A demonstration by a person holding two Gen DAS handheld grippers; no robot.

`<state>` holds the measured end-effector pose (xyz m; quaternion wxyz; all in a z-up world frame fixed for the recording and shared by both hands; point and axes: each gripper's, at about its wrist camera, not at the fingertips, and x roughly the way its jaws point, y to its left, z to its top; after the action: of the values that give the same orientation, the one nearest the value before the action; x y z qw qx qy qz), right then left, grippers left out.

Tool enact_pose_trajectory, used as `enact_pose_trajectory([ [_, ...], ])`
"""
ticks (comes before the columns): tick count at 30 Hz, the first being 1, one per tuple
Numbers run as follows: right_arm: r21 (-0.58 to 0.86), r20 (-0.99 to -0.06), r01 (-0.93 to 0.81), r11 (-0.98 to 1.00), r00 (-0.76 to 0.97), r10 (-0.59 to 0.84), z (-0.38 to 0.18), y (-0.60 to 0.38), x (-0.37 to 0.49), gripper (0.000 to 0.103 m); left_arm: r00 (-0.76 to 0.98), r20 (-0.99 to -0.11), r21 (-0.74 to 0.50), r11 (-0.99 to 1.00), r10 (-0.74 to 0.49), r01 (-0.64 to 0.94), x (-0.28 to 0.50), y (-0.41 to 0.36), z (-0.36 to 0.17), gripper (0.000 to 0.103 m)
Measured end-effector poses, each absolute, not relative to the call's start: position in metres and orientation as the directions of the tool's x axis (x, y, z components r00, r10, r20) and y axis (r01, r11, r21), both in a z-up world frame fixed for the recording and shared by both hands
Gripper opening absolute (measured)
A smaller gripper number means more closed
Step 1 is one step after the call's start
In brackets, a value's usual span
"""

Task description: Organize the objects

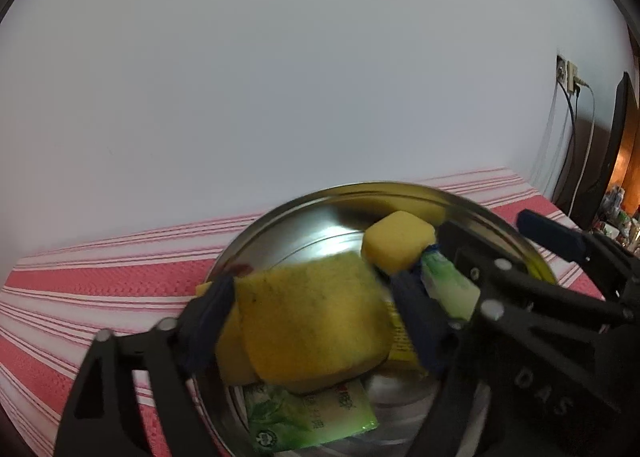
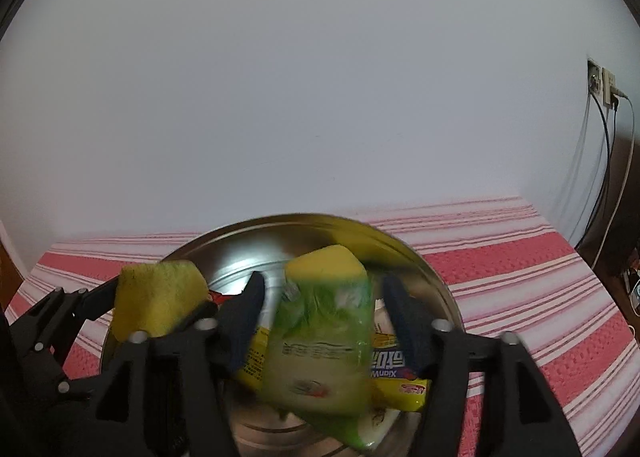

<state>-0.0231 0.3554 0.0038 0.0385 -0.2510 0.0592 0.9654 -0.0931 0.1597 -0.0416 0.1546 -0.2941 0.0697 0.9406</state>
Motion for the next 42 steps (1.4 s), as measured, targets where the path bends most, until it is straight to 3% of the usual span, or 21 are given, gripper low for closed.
enact_pose_trajectory([
  [3,0.119,-0.463,-0.11,-0.987,-0.885,0.043,0.006,0.364,-0.019,0.081,-0.792,-0.549,0.03,-0.941,0.266,-0.337,-0.09,0.149,-0.039,0.103],
  [17,0.163,-0.36,-0.212,-0.964,-0.922,0.142,0.001,0.383,-0.003,0.081,-0.831,-0.506,0.004,-0.963,0.231,-0.27,-0.075,0.147,-0.047,0.103],
  [27,0.107,-0.189,-0.258,-0.96,-0.953,0.236,0.001,0.352,0.034,0.081,-0.914,-0.386,0.079,-0.983,0.123,-0.166,-0.055,0.117,-0.059,0.103],
  [37,-0.021,-0.143,-0.3,-0.954,-0.943,0.3,-0.004,0.316,0.05,0.082,-0.923,-0.363,0.041,-0.987,0.13,-0.155,-0.042,0.091,-0.062,0.103],
  [42,-0.01,-0.108,-0.328,-0.945,-0.939,0.327,0.0,0.317,0.063,0.082,-0.926,-0.351,0.051,-0.985,0.138,-0.166,-0.034,0.09,-0.059,0.103],
])
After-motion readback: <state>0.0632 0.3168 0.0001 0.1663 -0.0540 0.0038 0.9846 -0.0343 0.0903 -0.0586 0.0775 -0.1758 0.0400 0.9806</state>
